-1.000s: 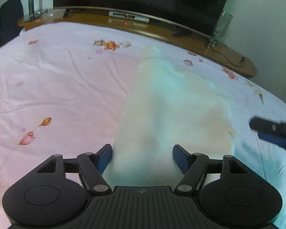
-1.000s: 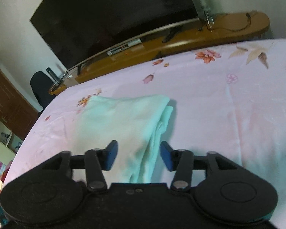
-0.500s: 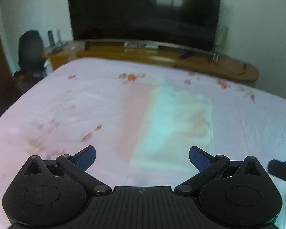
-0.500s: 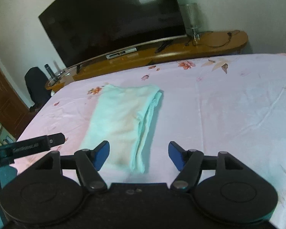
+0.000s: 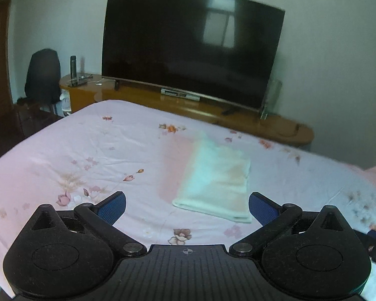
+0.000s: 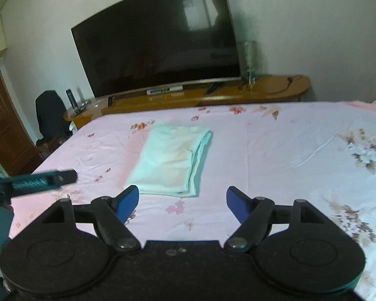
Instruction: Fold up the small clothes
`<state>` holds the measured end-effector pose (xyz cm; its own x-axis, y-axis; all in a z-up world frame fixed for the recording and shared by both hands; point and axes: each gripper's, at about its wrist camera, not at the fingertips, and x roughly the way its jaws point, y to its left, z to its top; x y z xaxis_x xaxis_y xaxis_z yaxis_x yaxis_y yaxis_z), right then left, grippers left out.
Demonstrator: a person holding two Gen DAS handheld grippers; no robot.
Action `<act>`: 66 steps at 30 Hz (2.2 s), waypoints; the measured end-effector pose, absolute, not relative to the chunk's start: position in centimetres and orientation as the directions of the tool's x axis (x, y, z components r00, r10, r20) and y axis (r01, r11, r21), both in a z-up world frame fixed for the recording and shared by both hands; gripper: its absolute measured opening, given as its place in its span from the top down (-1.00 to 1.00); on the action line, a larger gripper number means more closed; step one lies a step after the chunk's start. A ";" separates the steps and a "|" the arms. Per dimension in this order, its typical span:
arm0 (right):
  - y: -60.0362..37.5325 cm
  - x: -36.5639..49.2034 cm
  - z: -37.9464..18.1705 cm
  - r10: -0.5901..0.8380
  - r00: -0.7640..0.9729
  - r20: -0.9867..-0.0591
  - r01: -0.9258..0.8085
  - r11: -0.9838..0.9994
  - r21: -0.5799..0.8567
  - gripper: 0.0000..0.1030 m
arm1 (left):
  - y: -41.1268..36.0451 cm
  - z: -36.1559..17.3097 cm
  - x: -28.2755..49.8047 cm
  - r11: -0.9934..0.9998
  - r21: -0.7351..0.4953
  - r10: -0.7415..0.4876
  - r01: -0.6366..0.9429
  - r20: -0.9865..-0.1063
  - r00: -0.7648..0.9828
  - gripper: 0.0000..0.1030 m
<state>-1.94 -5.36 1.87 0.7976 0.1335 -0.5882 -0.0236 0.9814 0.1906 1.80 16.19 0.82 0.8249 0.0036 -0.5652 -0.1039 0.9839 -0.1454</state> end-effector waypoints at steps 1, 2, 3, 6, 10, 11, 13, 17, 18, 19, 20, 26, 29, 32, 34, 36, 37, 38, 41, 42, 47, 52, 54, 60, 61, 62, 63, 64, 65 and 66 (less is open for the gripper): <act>-5.3 -2.5 2.1 0.125 0.803 -0.583 -0.018 0.982 0.186 -0.51 | 16.1 1.1 1.3 0.987 -0.117 0.025 -0.110 -0.566 0.824 -1.00; -5.1 -3.0 2.3 0.116 0.809 -0.576 -0.011 0.983 0.182 -0.51 | 15.9 1.2 1.0 0.990 -0.087 0.043 -0.110 -0.563 0.826 -1.00; -5.0 -3.5 2.5 0.105 0.816 -0.569 -0.004 0.984 0.176 -0.52 | 15.7 1.3 0.8 0.992 -0.060 0.056 -0.107 -0.559 0.827 -1.00; -4.5 -4.6 3.0 0.076 0.836 -0.543 0.009 0.989 0.151 -0.52 | 15.2 1.5 0.5 0.997 -0.024 0.049 -0.076 -0.565 0.824 -1.00; -4.2 -5.1 3.1 0.080 0.842 -0.533 0.006 0.987 0.158 -0.53 | 14.6 1.9 -0.3 0.999 0.004 0.046 -0.054 -0.555 0.830 -1.00; -4.1 -5.1 3.1 0.076 0.842 -0.534 0.007 0.988 0.152 -0.53 | 14.4 1.9 -0.4 0.999 0.018 0.051 -0.049 -0.554 0.831 -1.00; -4.0 -5.2 3.0 0.068 0.843 -0.533 0.009 0.990 0.140 -0.53 | 14.0 2.0 -0.4 0.998 0.040 0.058 -0.043 -0.560 0.826 -1.00; -3.7 -5.3 2.8 0.056 0.842 -0.536 0.016 0.992 0.129 -0.54 | 13.6 1.9 -0.2 0.999 0.037 0.044 -0.028 -0.589 0.807 -1.00; -3.6 -5.3 2.7 0.055 0.842 -0.537 0.017 0.992 0.129 -0.54 | 13.4 1.8 -0.1 0.999 0.042 0.044 -0.024 -0.594 0.803 -1.00; -3.7 -5.2 2.7 0.054 0.841 -0.538 0.017 0.992 0.127 -0.54 | 13.2 1.7 -0.1 0.998 0.056 0.052 -0.024 -0.596 0.801 -1.00; -3.7 -5.2 2.6 0.053 0.840 -0.540 0.019 0.992 0.126 -0.54 | 12.9 1.6 -0.2 0.997 0.072 0.065 -0.027 -0.596 0.800 -1.00; -3.7 -5.0 2.4 0.030 0.843 -0.538 0.032 0.994 0.105 -0.54 | 11.2 1.5 -0.4 0.982 0.190 0.119 -0.010 -0.573 0.811 -1.00; -3.6 -5.0 2.4 0.015 0.845 -0.534 0.040 0.995 0.091 -0.54 | 11.2 1.6 -0.4 0.987 0.162 0.095 0.001 -0.585 0.805 -1.00; -3.7 -4.9 2.3 -0.005 0.846 -0.532 0.052 0.996 0.073 -0.54 | 11.4 1.5 -0.2 0.993 0.120 0.077 -0.004 -0.603 0.794 -1.00; -3.8 -4.9 2.2 -0.004 0.844 -0.536 0.050 0.996 0.072 -0.54 | 11.5 1.4 -0.1 0.994 0.109 0.076 -0.012 -0.605 0.793 -1.00; -3.8 -4.8 2.1 -0.005 0.842 -0.540 0.050 0.996 0.068 -0.54 | 11.6 1.3 -0.1 0.995 0.101 0.071 -0.011 -0.607 0.792 -1.00; -3.8 -4.8 2.1 -0.004 0.841 -0.541 0.049 0.996 0.068 -0.54 | 11.6 1.3 -0.1 0.995 0.100 0.072 -0.014 -0.608 0.791 -1.00; -3.9 -4.8 2.1 -0.003 0.840 -0.543 0.048 0.997 0.068 -0.54 | 11.7 1.3 0.0 0.995 0.095 0.069 -0.014 -0.612 0.788 -1.00; -3.8 -4.6 2.0 -0.005 0.836 -0.549 0.048 0.997 0.063 -0.55 | 11.9 1.1 0.3 0.998 0.064 0.049 -0.011 -0.630 0.775 -1.00; -3.9 -4.6 2.0 -0.006 0.835 -0.550 0.048 0.997 0.062 -0.55 | 11.9 1.0 0.4 0.998 0.058 0.047 -0.013 -0.633 0.772 -1.00; -4.3 -4.5 1.8 -0.005 0.830 -0.558 0.047 0.997 0.062 -0.55 | 11.8 0.9 0.4 0.998 0.058 0.046 -0.012 -0.637 0.770 -1.00; -4.5 -4.4 1.8 -0.005 0.829 -0.559 0.048 0.997 0.062 -0.55 | 11.9 0.9 0.6 0.999 0.049 0.036 -0.007 -0.641 0.767 -1.00; -4.5 -4.4 1.7 -0.004 0.828 -0.561 0.048 0.997 0.064 -0.55 | 11.8 0.9 0.7 0.999 0.049 0.034 -0.004 -0.644 0.764 -1.00; -4.6 -4.5 1.6 -0.002 0.826 -0.563 0.048 0.997 0.066 -0.55 | 11.9 0.8 0.9 0.999 0.038 0.025 0.000 -0.646 0.763 -1.00; -4.6 -4.5 1.5 0.000 0.826 -0.564 0.046 0.997 0.067 -0.55 | 11.9 0.7 0.9 0.999 0.039 0.026 -0.002 -0.645 0.763 -1.00; -4.6 -4.4 1.5 0.000 0.825 -0.565 0.046 0.997 0.067 -0.55 | 12.0 0.7 0.9 0.999 0.038 0.027 -0.002 -0.646 0.763 -1.00; -4.6 -4.3 1.5 0.001 0.825 -0.566 0.044 0.997 0.066 -0.55 | 12.0 0.7 1.0 0.999 0.037 0.026 -0.003 -0.646 0.763 -1.00; -4.6 -4.3 1.5 0.002 0.825 -0.565 0.044 0.997 0.068 -0.55 | 12.0 0.7 1.0 0.999 0.039 0.026 -0.001 -0.646 0.763 -1.00; -4.5 -4.3 1.5 0.004 0.824 -0.566 0.043 0.997 0.069 -0.55 | 12.0 0.7 1.0 0.999 0.039 0.027 -0.002 -0.646 0.763 -1.00; -4.5 -4.2 1.5 0.006 0.823 -0.568 0.041 0.997 0.069 -0.55 | 12.0 0.7 1.0 0.999 0.037 0.025 -0.001 -0.646 0.763 -1.00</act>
